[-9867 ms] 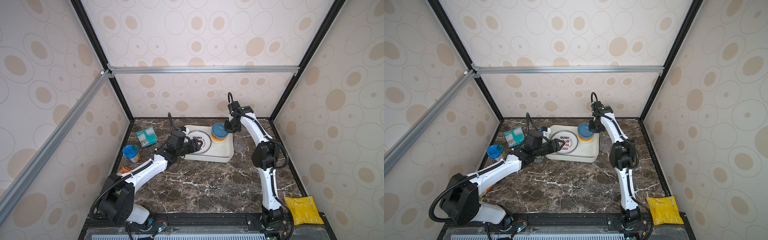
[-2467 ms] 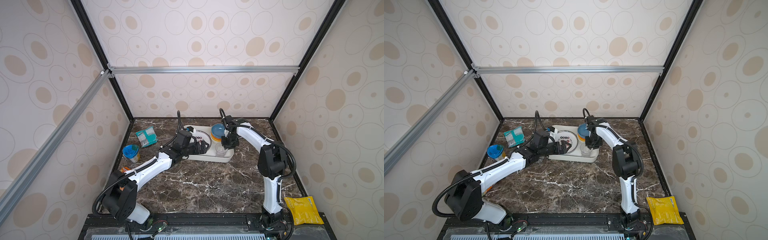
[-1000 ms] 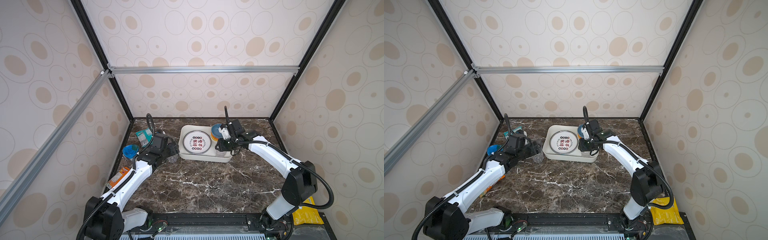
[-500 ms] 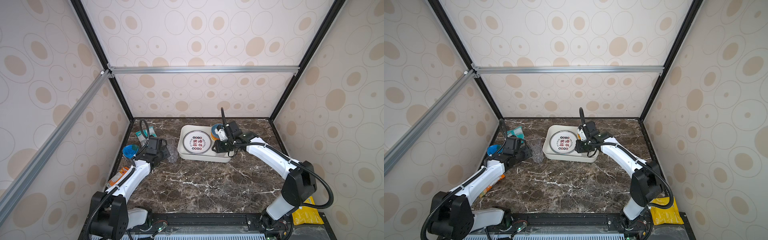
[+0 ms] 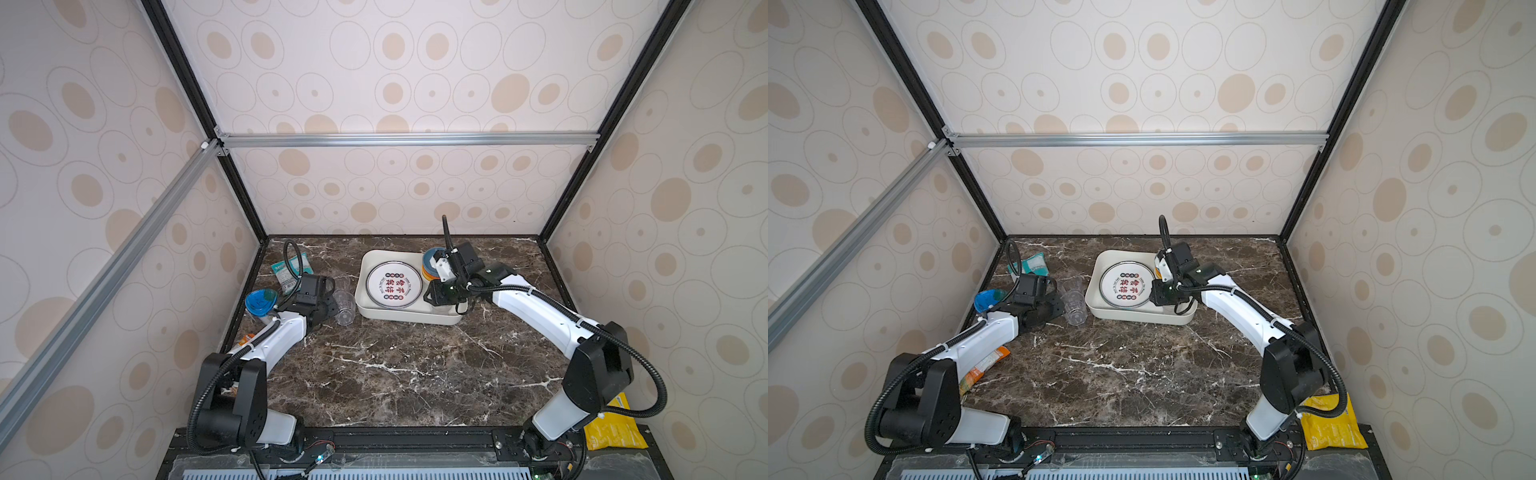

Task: Place the mixed dishes into the plastic bin
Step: 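Grasp the nearer clear cup rim with the left gripper and lift it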

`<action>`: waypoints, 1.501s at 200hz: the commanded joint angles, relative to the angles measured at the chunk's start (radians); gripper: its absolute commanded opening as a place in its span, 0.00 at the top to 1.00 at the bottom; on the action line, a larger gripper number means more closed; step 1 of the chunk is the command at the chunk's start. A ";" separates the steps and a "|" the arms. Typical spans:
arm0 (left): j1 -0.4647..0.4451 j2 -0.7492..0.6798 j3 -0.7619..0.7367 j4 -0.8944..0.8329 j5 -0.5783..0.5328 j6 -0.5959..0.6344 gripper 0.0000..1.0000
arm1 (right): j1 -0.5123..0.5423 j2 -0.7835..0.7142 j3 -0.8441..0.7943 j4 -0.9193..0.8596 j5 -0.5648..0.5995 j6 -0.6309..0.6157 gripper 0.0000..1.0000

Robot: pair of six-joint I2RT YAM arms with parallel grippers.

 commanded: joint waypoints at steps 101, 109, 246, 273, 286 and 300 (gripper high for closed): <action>0.013 0.031 0.031 0.010 0.020 0.041 0.69 | 0.016 -0.012 -0.011 0.007 -0.001 0.007 0.69; 0.012 0.025 0.030 0.007 0.019 0.043 0.71 | 0.015 -0.012 -0.010 0.008 0.000 0.009 0.69; 0.012 -0.060 0.037 -0.079 0.029 0.087 0.96 | 0.017 0.011 0.013 0.001 -0.001 0.005 0.69; 0.011 -0.095 0.043 -0.107 0.051 0.089 0.97 | 0.023 0.021 0.034 -0.016 -0.024 0.002 0.69; 0.014 -0.114 0.055 -0.125 0.070 0.092 0.98 | 0.028 0.025 0.050 -0.025 -0.030 -0.007 0.68; 0.010 -0.133 0.072 -0.150 0.085 0.098 0.99 | 0.033 0.030 0.067 -0.036 -0.038 -0.009 0.68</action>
